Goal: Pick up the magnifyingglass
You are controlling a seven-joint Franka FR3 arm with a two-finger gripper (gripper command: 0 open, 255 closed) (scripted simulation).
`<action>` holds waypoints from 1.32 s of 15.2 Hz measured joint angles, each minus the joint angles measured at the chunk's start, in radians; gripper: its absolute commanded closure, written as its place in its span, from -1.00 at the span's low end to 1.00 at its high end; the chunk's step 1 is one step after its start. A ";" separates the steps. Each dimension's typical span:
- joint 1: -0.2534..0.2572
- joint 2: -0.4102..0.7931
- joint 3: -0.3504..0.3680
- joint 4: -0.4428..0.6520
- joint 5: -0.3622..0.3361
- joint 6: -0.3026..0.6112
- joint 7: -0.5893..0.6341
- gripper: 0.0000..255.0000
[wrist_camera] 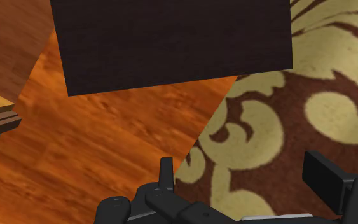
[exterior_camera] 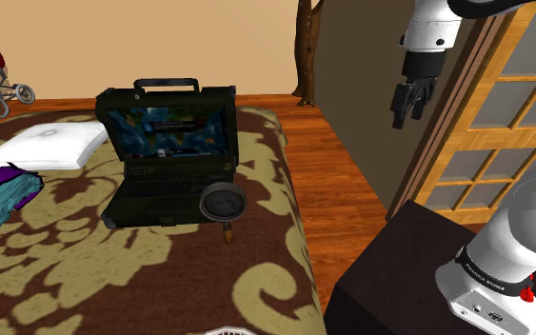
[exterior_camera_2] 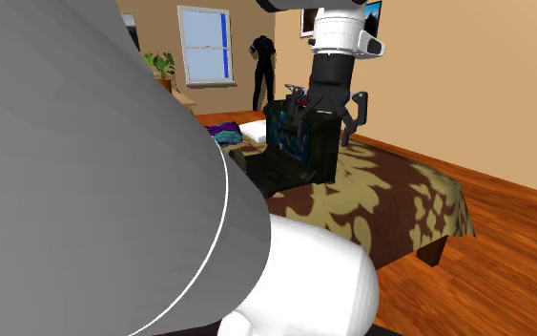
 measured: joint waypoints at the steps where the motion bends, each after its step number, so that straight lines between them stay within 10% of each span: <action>1: 0.000 0.000 0.000 0.000 0.000 0.000 0.000 -1.00; 20: 0.156 0.548 0.205 0.280 -0.004 0.324 -0.019 -1.00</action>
